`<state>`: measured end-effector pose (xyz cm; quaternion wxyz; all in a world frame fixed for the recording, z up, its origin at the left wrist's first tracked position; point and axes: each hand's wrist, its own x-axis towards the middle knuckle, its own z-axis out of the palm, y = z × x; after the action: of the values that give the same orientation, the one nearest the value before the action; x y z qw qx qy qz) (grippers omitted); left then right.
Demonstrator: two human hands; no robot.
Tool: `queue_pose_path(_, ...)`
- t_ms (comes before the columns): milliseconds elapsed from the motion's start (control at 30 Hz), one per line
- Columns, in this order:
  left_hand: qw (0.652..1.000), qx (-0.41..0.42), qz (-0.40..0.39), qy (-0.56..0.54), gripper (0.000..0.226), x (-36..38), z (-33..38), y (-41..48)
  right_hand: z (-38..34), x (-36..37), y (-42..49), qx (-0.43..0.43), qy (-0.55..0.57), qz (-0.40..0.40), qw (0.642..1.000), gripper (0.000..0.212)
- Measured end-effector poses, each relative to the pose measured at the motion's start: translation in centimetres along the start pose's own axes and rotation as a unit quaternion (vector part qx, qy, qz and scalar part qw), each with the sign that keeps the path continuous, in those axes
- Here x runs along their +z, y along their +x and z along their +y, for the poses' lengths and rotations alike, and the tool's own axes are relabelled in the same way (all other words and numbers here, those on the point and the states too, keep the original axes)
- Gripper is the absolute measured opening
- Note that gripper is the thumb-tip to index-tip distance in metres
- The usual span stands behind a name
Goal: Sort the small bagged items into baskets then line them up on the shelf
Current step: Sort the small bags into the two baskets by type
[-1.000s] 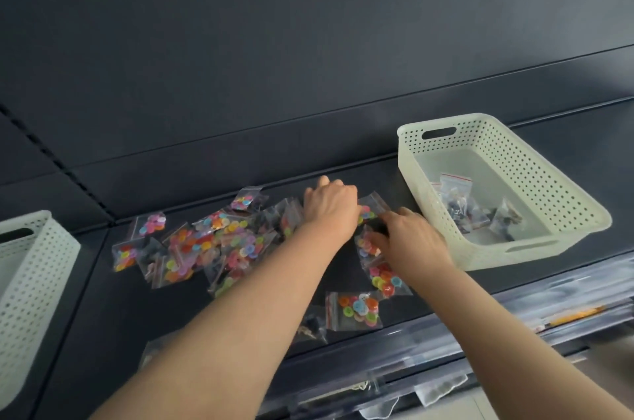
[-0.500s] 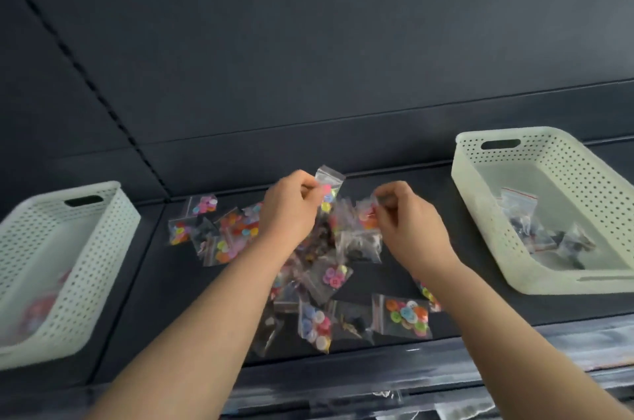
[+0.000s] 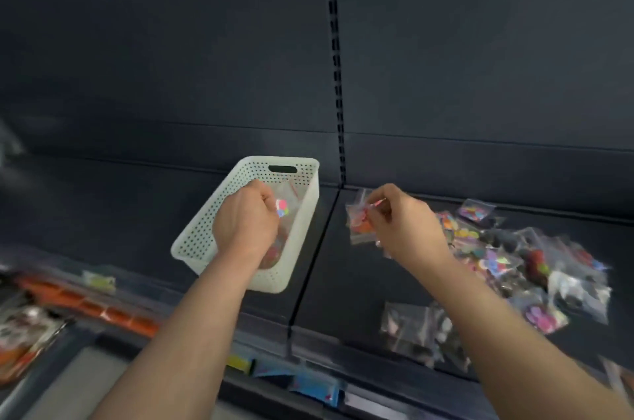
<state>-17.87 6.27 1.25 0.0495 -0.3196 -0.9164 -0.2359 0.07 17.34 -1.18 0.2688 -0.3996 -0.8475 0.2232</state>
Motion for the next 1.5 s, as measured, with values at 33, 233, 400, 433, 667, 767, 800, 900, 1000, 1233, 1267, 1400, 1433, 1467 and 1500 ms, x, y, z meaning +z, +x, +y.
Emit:
queue_pose_path(33, 1.0, -0.002, -0.02, 0.023, 0.024, 0.0, -1.2, 0.4, -1.1, 0.8, 0.5, -0.004, 0.008, -0.001, 1.0, 0.01)
queue_pose_path(233, 0.995, 0.037, -0.089, 0.002, 0.035, -0.2, -6.2, 2.0, -7.6, 5.6, 3.9, -0.019, 0.045, -0.027, 0.998, 0.017)
queue_pose_path(400, 0.993, 0.047, -0.106, -0.029, 0.03, -0.6, -7.8, 3.1, -9.7, 8.9, 5.7, -0.018, -0.022, -0.071, 0.997, 0.023)
queue_pose_path(433, 0.992, 0.055, -0.105, -0.035, 0.028, -0.6, -8.0, 3.3, -9.6, 9.1, 5.8, -0.02, -0.038, -0.059, 0.997, 0.023)
queue_pose_path(667, 0.982, 0.123, -0.115, -0.09, 0.018, 0.6, -3.3, 3.5, -3.9, 5.8, 2.7, 0.026, -0.152, -0.006, 0.988, 0.023)
queue_pose_path(767, 0.968, 0.172, -0.139, -0.121, 0.017, 1.9, 0.6, 2.9, 0.0, 3.1, 0.7, 0.096, -0.189, -0.007, 0.977, 0.024)
queue_pose_path(800, 0.962, 0.189, -0.152, -0.126, 0.017, 2.4, 1.8, 2.6, 1.0, 2.2, 0.2, 0.12, -0.195, -0.007, 0.973, 0.024)
queue_pose_path(900, 0.943, 0.235, -0.21, -0.106, 0.016, 4.3, 5.5, 1.3, 3.9, -0.3, -1.6, 0.17, -0.235, -0.015, 0.957, 0.027)
queue_pose_path(1000, 0.927, 0.258, -0.263, -0.072, 0.018, 6.9, 8.2, -0.2, 5.8, -2.0, -2.8, 0.195, -0.258, -0.039, 0.945, 0.028)
queue_pose_path(1233, 0.931, 0.283, -0.229, 0.01, 0.037, 11.9, 12.8, -1.9, 8.5, -3.4, -4.0, 0.17, -0.236, -0.064, 0.955, 0.024)
queue_pose_path(1267, 0.93, 0.284, -0.232, 0.026, 0.037, 12.4, 13.1, -2.0, 8.7, -3.6, -4.1, 0.166, -0.242, -0.069, 0.953, 0.025)
queue_pose_path(1400, 0.941, 0.244, -0.233, -0.009, 0.015, 12.9, 12.9, -2.2, 9.1, -4.2, -3.7, 0.148, -0.226, -0.055, 0.961, 0.022)
queue_pose_path(1433, 0.947, 0.234, -0.218, -0.029, 0.014, 12.6, 12.7, -2.2, 9.1, -4.2, -3.5, 0.14, -0.211, -0.038, 0.967, 0.021)
queue_pose_path(1467, 0.953, 0.224, -0.199, -0.048, 0.014, 12.2, 12.5, -2.1, 9.0, -4.1, -3.1, 0.131, -0.197, -0.026, 0.971, 0.021)
queue_pose_path(1500, 0.959, 0.212, -0.18, -0.062, 0.014, 11.7, 12.3, -2.0, 8.9, -3.9, -2.6, 0.121, -0.187, -0.024, 0.975, 0.022)
